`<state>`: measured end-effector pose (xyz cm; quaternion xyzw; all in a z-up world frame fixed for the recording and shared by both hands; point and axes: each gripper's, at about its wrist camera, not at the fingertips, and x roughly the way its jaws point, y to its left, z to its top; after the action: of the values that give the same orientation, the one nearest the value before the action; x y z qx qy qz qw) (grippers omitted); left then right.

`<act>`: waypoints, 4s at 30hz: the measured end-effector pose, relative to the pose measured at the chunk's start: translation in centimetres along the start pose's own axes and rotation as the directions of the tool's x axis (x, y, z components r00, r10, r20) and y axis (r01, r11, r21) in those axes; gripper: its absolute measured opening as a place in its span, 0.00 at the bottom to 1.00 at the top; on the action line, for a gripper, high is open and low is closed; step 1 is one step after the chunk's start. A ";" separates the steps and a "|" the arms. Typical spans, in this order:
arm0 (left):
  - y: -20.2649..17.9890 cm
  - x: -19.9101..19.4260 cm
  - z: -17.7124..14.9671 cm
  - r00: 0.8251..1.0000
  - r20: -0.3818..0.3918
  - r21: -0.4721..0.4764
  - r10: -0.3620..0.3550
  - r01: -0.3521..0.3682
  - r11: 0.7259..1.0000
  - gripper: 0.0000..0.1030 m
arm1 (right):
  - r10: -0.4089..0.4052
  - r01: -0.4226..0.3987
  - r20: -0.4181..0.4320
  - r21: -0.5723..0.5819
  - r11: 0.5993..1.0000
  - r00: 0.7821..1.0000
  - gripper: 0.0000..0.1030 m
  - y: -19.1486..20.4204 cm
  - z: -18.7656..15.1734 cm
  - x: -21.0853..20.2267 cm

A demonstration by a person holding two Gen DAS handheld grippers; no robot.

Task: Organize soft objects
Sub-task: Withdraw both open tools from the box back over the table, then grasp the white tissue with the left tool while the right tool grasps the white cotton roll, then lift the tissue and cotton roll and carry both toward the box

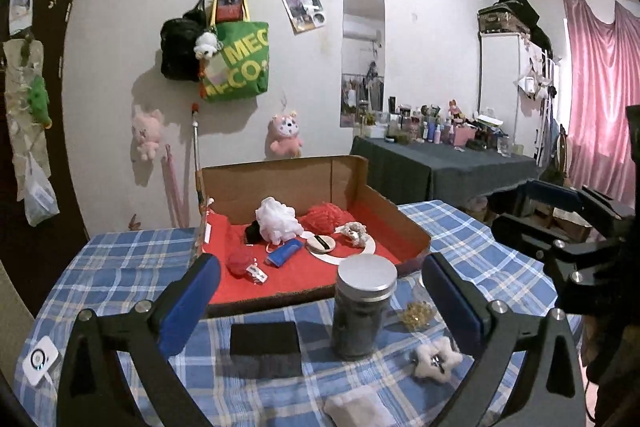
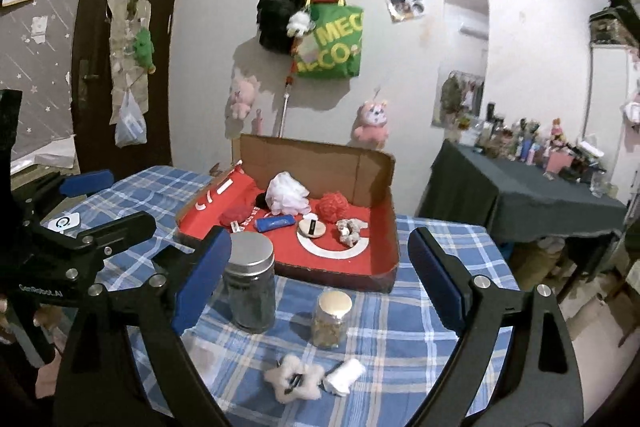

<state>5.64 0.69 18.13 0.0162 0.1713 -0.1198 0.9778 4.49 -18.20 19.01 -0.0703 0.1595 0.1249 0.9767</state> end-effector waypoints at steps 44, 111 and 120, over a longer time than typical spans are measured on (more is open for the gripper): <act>-0.9 5.2 -14.1 0.938 -0.346 -0.062 0.002 -0.025 0.998 1.00 | 0.014 0.054 -0.288 0.229 0.972 0.957 0.95 -1.8 -15.0 4.9; 4.5 4.8 -11.2 0.902 -0.406 -0.142 -0.145 0.094 0.985 0.19 | 0.337 -0.198 -0.299 0.413 0.889 0.893 0.21 -5.0 -12.9 7.1; 7.0 4.5 -11.7 0.901 -0.423 -0.164 -0.101 0.033 0.986 0.19 | 0.311 -0.155 -0.316 0.434 0.887 0.896 0.21 -7.0 -13.7 7.0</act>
<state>7.52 7.31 5.52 -0.0387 0.3917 -0.1332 0.9096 8.76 -25.77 4.56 0.1271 0.3736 0.1925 0.8984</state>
